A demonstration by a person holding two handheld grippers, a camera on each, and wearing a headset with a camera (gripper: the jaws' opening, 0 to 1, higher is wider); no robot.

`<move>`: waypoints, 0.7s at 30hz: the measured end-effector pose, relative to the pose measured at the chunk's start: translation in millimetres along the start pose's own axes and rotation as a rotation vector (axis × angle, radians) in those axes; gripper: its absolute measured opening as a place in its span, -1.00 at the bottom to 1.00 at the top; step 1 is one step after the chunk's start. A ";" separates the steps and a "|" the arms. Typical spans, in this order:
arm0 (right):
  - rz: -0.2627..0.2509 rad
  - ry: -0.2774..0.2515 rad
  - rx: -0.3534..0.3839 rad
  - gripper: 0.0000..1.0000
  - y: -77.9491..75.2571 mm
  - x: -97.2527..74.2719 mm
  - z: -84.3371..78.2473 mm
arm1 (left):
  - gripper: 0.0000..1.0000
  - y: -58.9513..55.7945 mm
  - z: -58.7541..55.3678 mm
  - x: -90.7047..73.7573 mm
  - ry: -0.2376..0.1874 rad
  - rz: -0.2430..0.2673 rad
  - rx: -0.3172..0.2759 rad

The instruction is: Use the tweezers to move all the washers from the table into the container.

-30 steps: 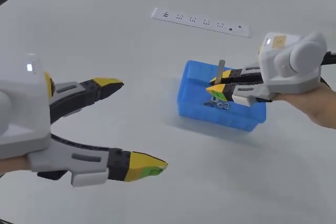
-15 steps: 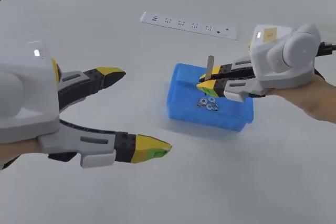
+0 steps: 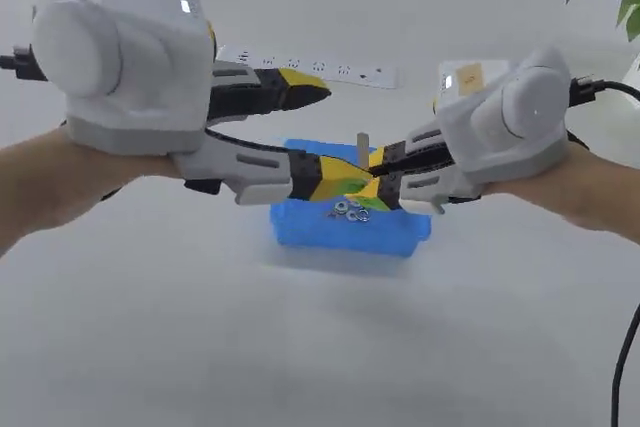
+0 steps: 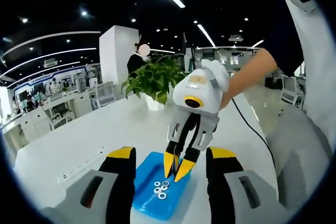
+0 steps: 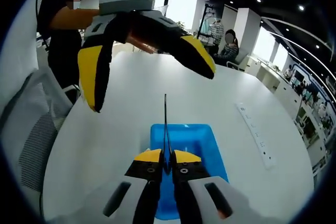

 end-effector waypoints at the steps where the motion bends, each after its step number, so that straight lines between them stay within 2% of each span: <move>1: 0.006 0.000 -0.001 -0.86 2.3 -1.7 0.4 | 0.11 -1.0 -0.4 2.9 0.011 -0.009 0.010; 4: 0.025 0.009 -0.013 -0.86 7.7 -5.5 0.0 | -0.11 -9.5 -2.2 10.8 0.045 -0.068 0.041; 5: 0.033 0.014 -0.018 -0.86 9.9 -7.1 -0.1 | -0.19 -11.5 -2.2 12.4 0.047 -0.077 0.063; 8: 0.048 0.022 -0.033 -0.86 14.9 -10.9 0.4 | -0.48 -16.3 -3.2 12.0 0.050 -0.109 0.066; 12: 0.062 0.026 -0.041 -0.86 19.3 -14.2 2.3 | -0.60 -20.8 -7.7 10.8 0.071 -0.140 0.066; 17: 0.075 0.040 -0.053 -0.86 22.7 -15.5 2.4 | -0.87 -25.8 -12.3 8.7 0.100 -0.170 0.090; 21: 0.083 0.051 -0.053 -0.86 25.4 -17.5 3.2 | -0.88 -27.4 -12.8 6.4 0.115 -0.177 0.097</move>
Point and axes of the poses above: the centre of the closed fingertips' face, and the gripper's own axes: x roughly forward along the fingers, y roughly to its left, z roughly out of its top, the point moved 2 cm from there along -x, roughly backward along the fingers, and after that the axes turned 5 degrees about -z, right-handed, at the moved point
